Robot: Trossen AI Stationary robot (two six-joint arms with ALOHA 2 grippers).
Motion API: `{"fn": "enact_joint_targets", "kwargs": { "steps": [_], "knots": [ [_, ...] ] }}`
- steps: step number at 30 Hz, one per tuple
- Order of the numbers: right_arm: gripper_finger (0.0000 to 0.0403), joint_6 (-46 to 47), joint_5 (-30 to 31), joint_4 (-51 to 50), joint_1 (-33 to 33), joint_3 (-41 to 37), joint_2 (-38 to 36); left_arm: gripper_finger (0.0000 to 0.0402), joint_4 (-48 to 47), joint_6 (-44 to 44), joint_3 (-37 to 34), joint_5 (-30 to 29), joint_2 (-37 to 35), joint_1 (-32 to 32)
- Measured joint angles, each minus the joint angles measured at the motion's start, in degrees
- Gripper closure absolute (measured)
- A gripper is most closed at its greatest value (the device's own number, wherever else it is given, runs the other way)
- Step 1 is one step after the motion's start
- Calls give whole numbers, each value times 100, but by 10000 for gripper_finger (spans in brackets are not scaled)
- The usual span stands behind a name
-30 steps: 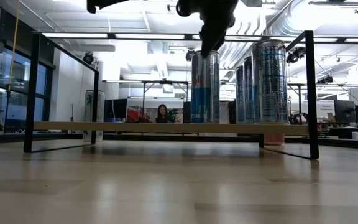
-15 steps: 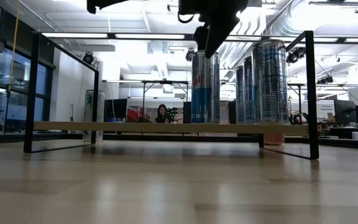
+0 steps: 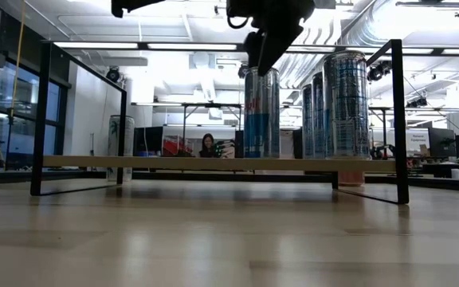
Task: Place canned beverage on shelf
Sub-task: Put the blue soda can aligned with the other blue soda can on the shelf
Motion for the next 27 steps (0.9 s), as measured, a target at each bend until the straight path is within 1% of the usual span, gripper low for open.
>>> {"fn": "enact_joint_targets", "kwargs": {
  "steps": [5, 12, 22, 27],
  "knots": [
    [63, -810, -58, -28, 0, 0, 0, 103, 0, 4, 0, 0, 0, 0],
    [63, -1811, -388, -102, 0, -2, 2, 103, -2, 2, 0, 0, 2, 0],
    [65, -2301, -443, -158, -2, -7, 46, 103, -2, 0, 0, 0, 0, -1],
    [88, -2434, -382, -175, -11, -19, 94, 103, -2, -2, 0, 0, 2, 0]
  ]
}}
